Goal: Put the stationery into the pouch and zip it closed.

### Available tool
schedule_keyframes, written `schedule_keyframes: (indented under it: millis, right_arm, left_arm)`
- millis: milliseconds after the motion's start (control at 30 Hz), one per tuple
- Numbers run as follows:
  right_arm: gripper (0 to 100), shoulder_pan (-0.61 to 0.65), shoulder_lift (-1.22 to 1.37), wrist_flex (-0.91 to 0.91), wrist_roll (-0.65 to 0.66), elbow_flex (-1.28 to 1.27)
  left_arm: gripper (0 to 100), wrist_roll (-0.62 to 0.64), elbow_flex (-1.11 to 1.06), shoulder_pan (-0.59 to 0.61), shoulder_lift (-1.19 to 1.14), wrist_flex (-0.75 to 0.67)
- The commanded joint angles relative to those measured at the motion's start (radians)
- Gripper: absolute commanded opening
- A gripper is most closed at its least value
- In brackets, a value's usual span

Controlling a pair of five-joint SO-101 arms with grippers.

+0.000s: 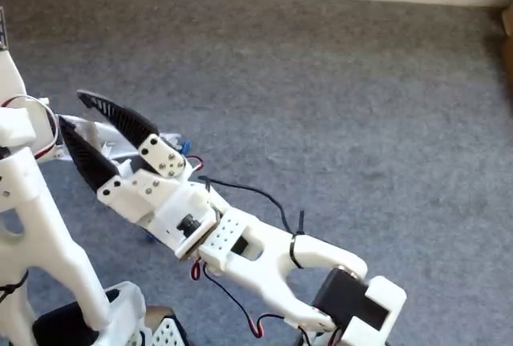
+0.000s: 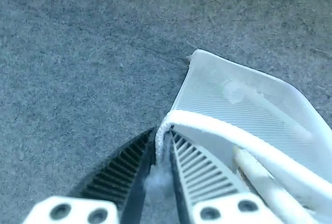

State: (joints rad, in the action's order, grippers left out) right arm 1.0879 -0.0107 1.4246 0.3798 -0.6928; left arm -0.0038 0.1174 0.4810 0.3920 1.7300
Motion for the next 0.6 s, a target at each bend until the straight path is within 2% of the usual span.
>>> schedule_keyframes:
  millis: [0, 167, 333, 467, 567]
  right_arm:
    - [11.2, 0.018, -0.022, 0.018, 0.011, 0.059]
    - [11.2, 0.013, -0.028, 0.018, 0.012, 0.059]
    - [11.2, -0.01, -0.157, 0.01, 0.011, 0.002]
    - [11.2, -0.028, -0.352, -0.232, -0.009, -0.065]
    - [11.2, -0.053, -0.496, -0.458, -0.137, -0.096]
  left_arm:
    - [1, 0.012, 0.007, -0.027, 0.007, -0.005]
    - [1, 0.012, 0.007, -0.025, 0.007, -0.005]
    - [1, 0.012, 0.005, -0.024, 0.007, -0.005]
    - [1, 0.072, 0.005, -0.018, 0.008, -0.005]
    - [1, 0.087, 0.007, 0.016, 0.008, -0.005]
